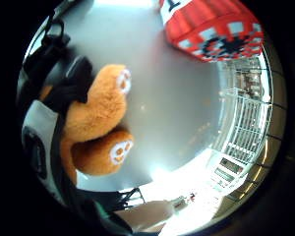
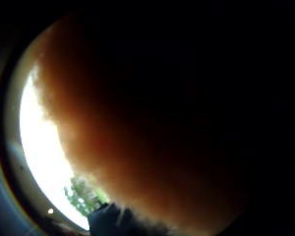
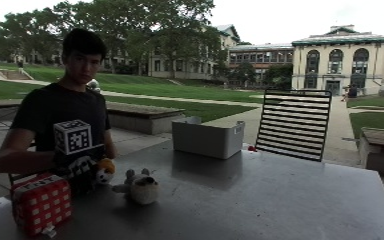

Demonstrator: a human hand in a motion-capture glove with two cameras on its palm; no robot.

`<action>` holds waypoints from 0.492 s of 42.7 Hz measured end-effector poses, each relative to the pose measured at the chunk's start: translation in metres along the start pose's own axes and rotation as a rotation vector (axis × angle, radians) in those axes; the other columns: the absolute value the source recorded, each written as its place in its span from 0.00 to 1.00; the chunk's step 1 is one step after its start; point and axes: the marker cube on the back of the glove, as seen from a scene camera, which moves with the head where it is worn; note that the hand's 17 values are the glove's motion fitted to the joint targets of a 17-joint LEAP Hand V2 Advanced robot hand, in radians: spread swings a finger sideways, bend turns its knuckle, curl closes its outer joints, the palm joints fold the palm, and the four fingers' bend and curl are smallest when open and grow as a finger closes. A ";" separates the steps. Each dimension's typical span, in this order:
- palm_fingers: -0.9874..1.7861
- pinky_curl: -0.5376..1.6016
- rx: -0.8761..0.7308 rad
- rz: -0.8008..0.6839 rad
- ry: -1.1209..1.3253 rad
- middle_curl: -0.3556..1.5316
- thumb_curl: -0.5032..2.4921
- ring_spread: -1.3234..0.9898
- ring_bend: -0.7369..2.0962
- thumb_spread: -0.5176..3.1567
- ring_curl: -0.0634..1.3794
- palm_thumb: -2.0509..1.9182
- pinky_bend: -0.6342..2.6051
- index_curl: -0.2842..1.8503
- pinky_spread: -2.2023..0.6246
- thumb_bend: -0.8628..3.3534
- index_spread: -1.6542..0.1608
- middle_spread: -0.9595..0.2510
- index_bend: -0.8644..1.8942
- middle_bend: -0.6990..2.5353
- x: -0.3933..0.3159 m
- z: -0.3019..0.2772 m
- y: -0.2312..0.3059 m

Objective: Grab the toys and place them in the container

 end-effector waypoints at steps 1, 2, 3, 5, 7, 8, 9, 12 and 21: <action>0.74 0.44 0.004 0.004 0.010 0.44 0.33 0.41 0.47 0.49 0.25 0.74 0.38 0.46 0.66 0.33 0.90 0.68 0.62 0.31 -0.001 -0.003 -0.001; 0.81 0.43 0.005 0.009 0.018 0.45 0.34 0.41 0.51 0.48 0.29 0.75 0.37 0.46 0.65 0.33 0.91 0.68 0.61 0.33 -0.002 -0.007 -0.003; 0.82 0.43 0.005 0.012 0.025 0.45 0.34 0.41 0.52 0.47 0.29 0.76 0.37 0.46 0.65 0.34 0.91 0.68 0.61 0.34 -0.004 -0.010 -0.005; 0.83 0.43 0.009 0.011 0.035 0.46 0.35 0.41 0.54 0.47 0.31 0.77 0.37 0.46 0.64 0.34 0.91 0.68 0.60 0.36 -0.008 -0.019 -0.009; 0.83 0.44 0.025 -0.005 0.051 0.48 0.36 0.41 0.55 0.47 0.31 0.78 0.38 0.47 0.64 0.35 0.90 0.66 0.56 0.40 -0.015 -0.030 -0.012; 0.82 0.44 0.039 -0.017 0.060 0.48 0.36 0.41 0.55 0.46 0.31 0.78 0.39 0.47 0.63 0.35 0.90 0.66 0.56 0.40 -0.019 -0.037 -0.014; 0.79 0.44 0.055 -0.029 0.068 0.49 0.36 0.41 0.56 0.45 0.32 0.76 0.40 0.47 0.64 0.33 0.89 0.64 0.51 0.42 -0.024 -0.046 -0.017; 0.77 0.44 0.103 -0.066 0.085 0.50 0.36 0.41 0.60 0.43 0.33 0.74 0.40 0.47 0.63 0.31 0.88 0.62 0.46 0.43 -0.039 -0.080 -0.026; 0.74 0.45 0.227 -0.145 0.133 0.49 0.38 0.39 0.64 0.38 0.36 0.70 0.44 0.48 0.62 0.28 0.84 0.52 0.37 0.41 -0.101 -0.187 -0.054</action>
